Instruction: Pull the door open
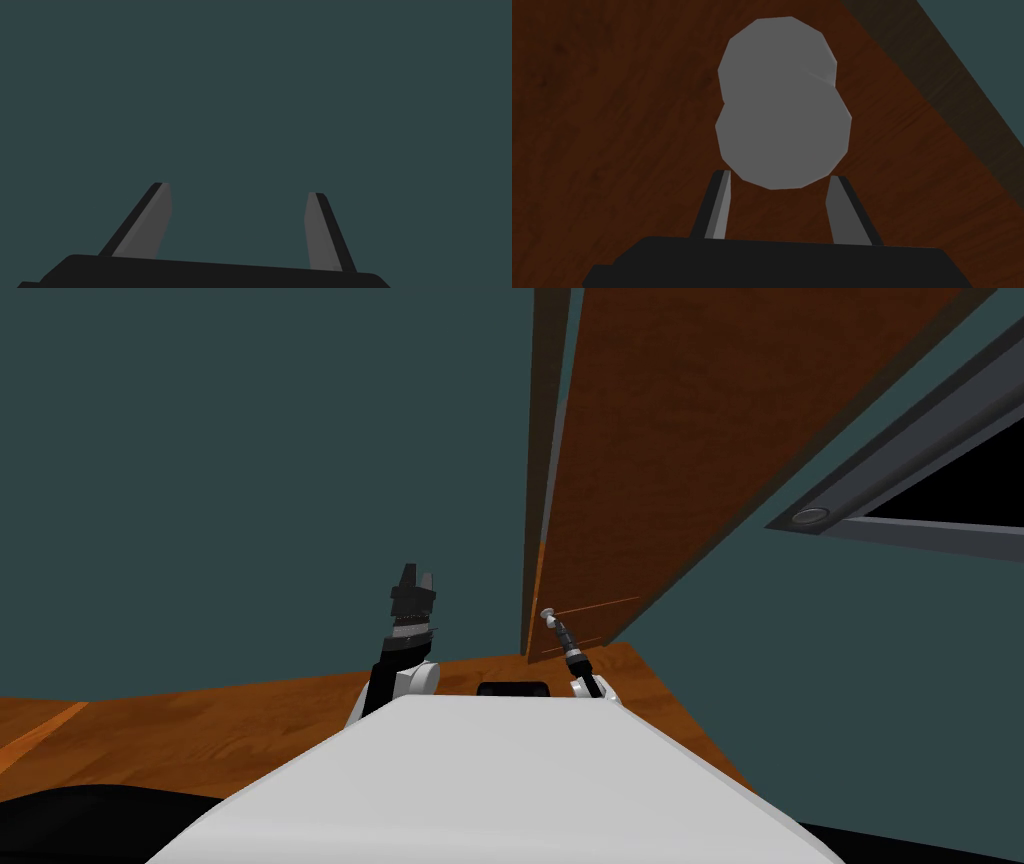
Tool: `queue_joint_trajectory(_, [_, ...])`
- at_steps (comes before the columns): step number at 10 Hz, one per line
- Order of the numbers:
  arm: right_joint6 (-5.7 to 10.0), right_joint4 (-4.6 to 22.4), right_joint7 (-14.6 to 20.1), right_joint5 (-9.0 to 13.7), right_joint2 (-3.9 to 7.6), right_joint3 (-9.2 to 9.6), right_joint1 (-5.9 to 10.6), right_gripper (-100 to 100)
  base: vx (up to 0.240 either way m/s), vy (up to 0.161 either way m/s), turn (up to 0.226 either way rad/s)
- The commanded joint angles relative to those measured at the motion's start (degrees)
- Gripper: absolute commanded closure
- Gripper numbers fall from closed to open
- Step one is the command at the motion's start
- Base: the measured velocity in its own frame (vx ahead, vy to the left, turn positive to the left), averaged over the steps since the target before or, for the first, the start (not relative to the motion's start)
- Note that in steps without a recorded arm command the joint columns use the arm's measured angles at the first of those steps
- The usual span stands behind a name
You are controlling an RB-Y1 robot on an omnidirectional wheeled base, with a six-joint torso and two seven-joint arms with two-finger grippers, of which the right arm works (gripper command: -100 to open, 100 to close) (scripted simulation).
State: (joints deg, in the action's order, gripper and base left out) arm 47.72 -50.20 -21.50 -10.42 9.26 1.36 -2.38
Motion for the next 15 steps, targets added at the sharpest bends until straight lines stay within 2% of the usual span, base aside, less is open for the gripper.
queue_joint_trajectory(1, [0.60, 1.05, 2.40, 0.71, -0.73, 1.38, 0.32, 100, -0.062, -0.021, 0.122])
queue_joint_trajectory(5, [0.63, 1.58, 8.08, 3.37, -0.09, 2.20, 0.65, 100, -0.055, -0.010, 0.096])
queue_joint_trajectory(14, [0.63, 1.58, 8.08, 3.37, -0.09, 2.20, 0.65, 100, -0.005, -0.002, 0.002])
queue_joint_trajectory(15, [0.70, 1.94, 9.99, 4.71, 1.64, 1.07, 0.85, 100, -0.011, -0.019, -0.012])
